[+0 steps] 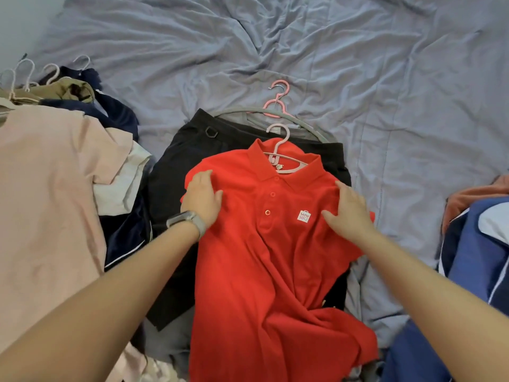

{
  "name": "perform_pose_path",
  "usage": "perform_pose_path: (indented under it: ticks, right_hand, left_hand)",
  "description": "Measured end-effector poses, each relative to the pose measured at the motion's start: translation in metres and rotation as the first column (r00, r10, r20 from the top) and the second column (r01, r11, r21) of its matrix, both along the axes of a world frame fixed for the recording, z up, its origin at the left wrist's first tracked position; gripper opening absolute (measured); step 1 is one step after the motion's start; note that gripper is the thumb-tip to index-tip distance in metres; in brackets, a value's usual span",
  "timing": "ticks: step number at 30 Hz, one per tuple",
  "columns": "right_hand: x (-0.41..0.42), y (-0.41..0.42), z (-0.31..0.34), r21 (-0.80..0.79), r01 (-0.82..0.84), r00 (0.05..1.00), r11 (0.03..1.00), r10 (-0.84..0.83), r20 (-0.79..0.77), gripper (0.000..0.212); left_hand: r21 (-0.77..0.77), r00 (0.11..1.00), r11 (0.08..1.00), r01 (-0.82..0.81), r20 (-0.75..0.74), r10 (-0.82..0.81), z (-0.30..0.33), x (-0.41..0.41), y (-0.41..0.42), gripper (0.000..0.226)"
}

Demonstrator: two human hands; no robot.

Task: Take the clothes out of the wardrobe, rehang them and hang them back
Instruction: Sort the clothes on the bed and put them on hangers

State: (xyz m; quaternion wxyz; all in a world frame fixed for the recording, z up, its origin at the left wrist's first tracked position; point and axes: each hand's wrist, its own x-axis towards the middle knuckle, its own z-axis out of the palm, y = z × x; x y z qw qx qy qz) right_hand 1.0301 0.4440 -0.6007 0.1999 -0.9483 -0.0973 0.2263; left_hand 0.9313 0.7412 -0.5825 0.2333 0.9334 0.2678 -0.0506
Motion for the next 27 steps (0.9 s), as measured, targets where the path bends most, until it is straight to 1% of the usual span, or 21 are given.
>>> perform_pose_path:
  ticks: [2,4,5,6,8,10,12,13,14,16,17,19,21,23,25,27]
  right_hand:
    - [0.019,-0.001,-0.008,-0.088,-0.027,0.994,0.996,0.018,-0.110,0.082]
    - [0.034,-0.003,-0.010,-0.126,0.002,0.977,0.992,-0.029,-0.212,0.086]
    - [0.039,-0.003,-0.011,-0.121,0.010,0.972,0.993,-0.038,-0.230,0.084]
    - [0.044,-0.004,-0.009,-0.101,0.019,0.975,0.995,-0.041,-0.219,0.079]
    - [0.049,-0.004,-0.005,-0.012,0.038,0.979,0.999,-0.039,-0.200,0.059]
    - [0.048,-0.004,0.000,0.099,0.049,0.973,0.994,-0.026,-0.228,0.039]
    - [0.045,-0.008,0.006,0.191,0.083,0.972,0.978,-0.038,-0.230,0.032]
    - [0.042,-0.012,0.010,0.218,0.100,0.976,0.971,-0.053,-0.212,0.030]
    - [0.038,-0.017,0.015,0.212,0.109,0.981,0.971,-0.070,-0.183,0.028]
    - [0.029,-0.029,0.022,0.180,0.122,0.988,0.976,-0.103,-0.114,0.025]
    - [0.023,-0.034,0.025,0.169,0.132,0.989,0.977,-0.117,-0.095,0.023]
    - [0.011,-0.042,0.033,0.184,0.162,0.984,0.970,-0.143,-0.110,0.018]
    - [-0.004,-0.046,0.041,0.221,0.161,0.981,0.962,-0.131,-0.143,0.015]
    - [-0.019,-0.051,0.048,0.258,0.149,0.984,0.955,-0.118,-0.132,0.018]
    - [-0.033,-0.058,0.058,0.272,0.167,0.984,0.948,-0.146,-0.098,0.019]
    - [-0.047,-0.067,0.070,0.284,0.200,0.980,0.938,-0.186,-0.076,0.019]
  left_hand:
    - [0.052,0.995,0.995,0.085,-0.056,-0.082,-0.010,0.025,0.009,0.057]
    - [0.065,0.986,0.991,0.113,-0.128,-0.104,-0.021,0.044,0.019,0.059]
    - [0.073,0.980,0.991,0.114,-0.171,-0.101,-0.025,0.052,0.022,0.060]
    - [0.091,0.971,0.988,0.126,-0.214,-0.104,-0.028,0.059,0.024,0.062]
    - [0.118,0.949,0.979,0.164,-0.288,-0.124,-0.032,0.070,0.025,0.061]
    - [0.089,0.935,0.982,0.165,-0.330,-0.128,-0.031,0.076,0.025,0.053]
    - [0.040,0.932,0.989,0.142,-0.343,-0.120,-0.029,0.076,0.021,0.045]
    - [0.027,0.933,0.989,0.144,-0.335,-0.127,-0.029,0.074,0.018,0.043]
    - [0.021,0.940,0.988,0.155,-0.310,-0.141,-0.029,0.070,0.013,0.040]
    - [-0.002,0.970,0.990,0.143,-0.200,-0.141,-0.028,0.057,-0.001,0.032]
    - [-0.034,0.984,0.993,0.111,-0.140,-0.115,-0.027,0.050,-0.009,0.030]
    - [-0.133,0.998,0.991,0.030,-0.052,-0.037,-0.017,0.034,-0.025,0.029]
    - [-0.183,1.000,0.983,0.017,0.008,-0.016,-0.003,0.017,-0.040,0.029]
    - [-0.132,0.999,0.991,0.015,0.036,-0.010,0.015,-0.001,-0.058,0.029]
    - [-0.062,0.999,0.998,-0.019,0.049,0.023,0.036,-0.018,-0.079,0.029]
    - [-0.024,0.997,0.998,-0.059,0.051,0.060,0.056,-0.035,-0.097,0.026]
